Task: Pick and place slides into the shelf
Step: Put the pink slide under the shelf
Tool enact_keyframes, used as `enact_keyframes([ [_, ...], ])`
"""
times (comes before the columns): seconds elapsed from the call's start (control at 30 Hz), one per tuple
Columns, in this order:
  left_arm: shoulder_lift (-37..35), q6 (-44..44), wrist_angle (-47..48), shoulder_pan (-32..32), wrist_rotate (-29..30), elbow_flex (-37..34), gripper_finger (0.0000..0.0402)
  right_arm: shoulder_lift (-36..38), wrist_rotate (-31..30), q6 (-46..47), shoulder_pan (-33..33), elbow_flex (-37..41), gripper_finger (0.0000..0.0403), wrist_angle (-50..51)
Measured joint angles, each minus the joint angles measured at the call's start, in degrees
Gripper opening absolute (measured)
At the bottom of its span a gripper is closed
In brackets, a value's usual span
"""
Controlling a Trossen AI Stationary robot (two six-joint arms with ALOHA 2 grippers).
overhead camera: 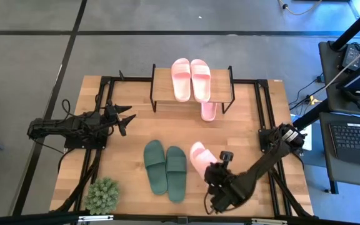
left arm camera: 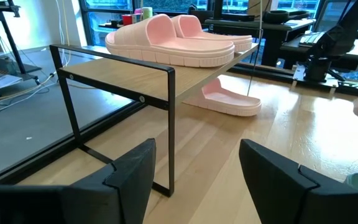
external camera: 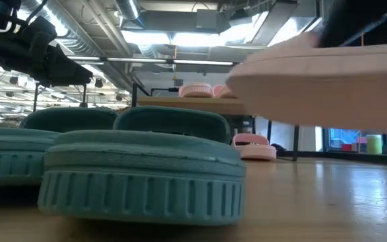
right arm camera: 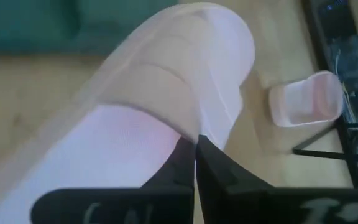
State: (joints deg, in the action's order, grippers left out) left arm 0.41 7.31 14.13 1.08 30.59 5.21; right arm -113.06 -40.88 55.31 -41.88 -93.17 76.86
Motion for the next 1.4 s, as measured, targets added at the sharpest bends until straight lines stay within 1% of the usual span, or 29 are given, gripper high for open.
enact_keyframes([
  [0.23,0.01,0.0,-0.01,0.01,0.01,0.0,0.0224,0.0,0.77,-2.97,7.0,-4.13,0.0002,0.24],
  [0.43,-0.01,0.0,0.0,0.02,0.0,0.0,0.0224,0.0,4.96,-3.34,12.08,-6.27,0.0002,0.23],
  [0.53,0.0,0.0,-0.02,0.02,0.0,0.0,0.0224,0.0,5.08,-3.52,14.41,-6.87,0.0002,-1.15],
  [0.83,0.01,-0.01,0.0,0.02,0.0,0.0,0.0224,0.02,6.51,-13.72,21.13,-7.1,0.0002,-11.05],
  [1.17,0.0,-0.02,0.02,0.02,0.0,0.01,0.0224,0.04,6.49,-22.76,30.03,-7.1,0.0002,-10.6],
  [1.4,-0.01,-0.02,0.02,0.02,0.0,0.02,0.0224,0.08,6.49,-24.08,34.86,-6.66,0.0002,-11.14],
])
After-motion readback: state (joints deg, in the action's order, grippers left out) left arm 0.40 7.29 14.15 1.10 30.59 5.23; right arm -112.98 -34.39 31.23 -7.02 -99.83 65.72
